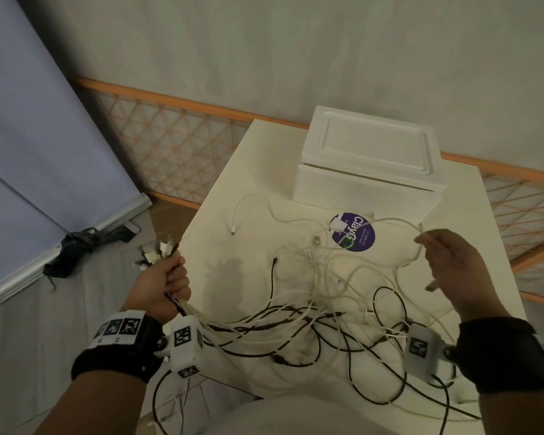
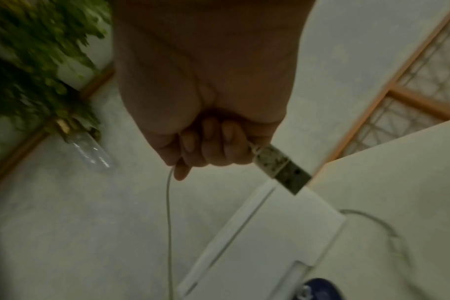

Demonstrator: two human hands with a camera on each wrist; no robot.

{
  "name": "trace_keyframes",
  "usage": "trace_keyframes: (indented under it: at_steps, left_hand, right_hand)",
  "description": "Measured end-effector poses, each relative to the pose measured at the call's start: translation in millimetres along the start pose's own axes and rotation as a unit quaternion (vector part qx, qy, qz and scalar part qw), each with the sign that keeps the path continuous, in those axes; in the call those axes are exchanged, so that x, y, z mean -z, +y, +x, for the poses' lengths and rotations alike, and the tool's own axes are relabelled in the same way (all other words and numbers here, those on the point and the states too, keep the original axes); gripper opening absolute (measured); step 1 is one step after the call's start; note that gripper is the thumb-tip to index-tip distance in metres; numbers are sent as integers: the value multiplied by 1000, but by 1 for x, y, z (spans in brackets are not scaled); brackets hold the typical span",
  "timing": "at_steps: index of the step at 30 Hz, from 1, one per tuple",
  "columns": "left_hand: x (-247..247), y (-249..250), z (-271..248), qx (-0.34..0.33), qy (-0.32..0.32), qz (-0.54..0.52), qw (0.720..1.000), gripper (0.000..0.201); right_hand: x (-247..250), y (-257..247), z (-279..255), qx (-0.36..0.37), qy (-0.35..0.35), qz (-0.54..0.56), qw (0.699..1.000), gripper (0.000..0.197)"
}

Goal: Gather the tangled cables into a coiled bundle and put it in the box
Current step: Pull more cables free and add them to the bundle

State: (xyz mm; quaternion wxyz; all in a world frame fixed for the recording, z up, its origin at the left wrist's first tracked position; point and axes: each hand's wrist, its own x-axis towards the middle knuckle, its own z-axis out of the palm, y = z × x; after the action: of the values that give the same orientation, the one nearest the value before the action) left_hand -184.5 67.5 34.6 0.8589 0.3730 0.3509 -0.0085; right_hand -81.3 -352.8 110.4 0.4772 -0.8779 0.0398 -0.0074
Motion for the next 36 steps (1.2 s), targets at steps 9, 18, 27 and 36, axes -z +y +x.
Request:
trace_keyframes:
  at_steps: [9,18,27,36]
  left_hand:
    - [-68,-14,-18,59,-94,17,994,36]
    - [-64,-26,-12,106,-1,-42,993,32]
    - [-66,-37,-6,86,33,-54,994,26]
    - [-58,-27,7,60,33,-84,994,30]
  right_hand:
    - [-96,-89,-43,253,-253,-20,934,17]
    - [-139,-57,-71,340,-389,-274,811,29]
    - [-87,-10,-45,190,-418,-248,853,13]
    - [-45,14,-31,40,-433,-340,834,28]
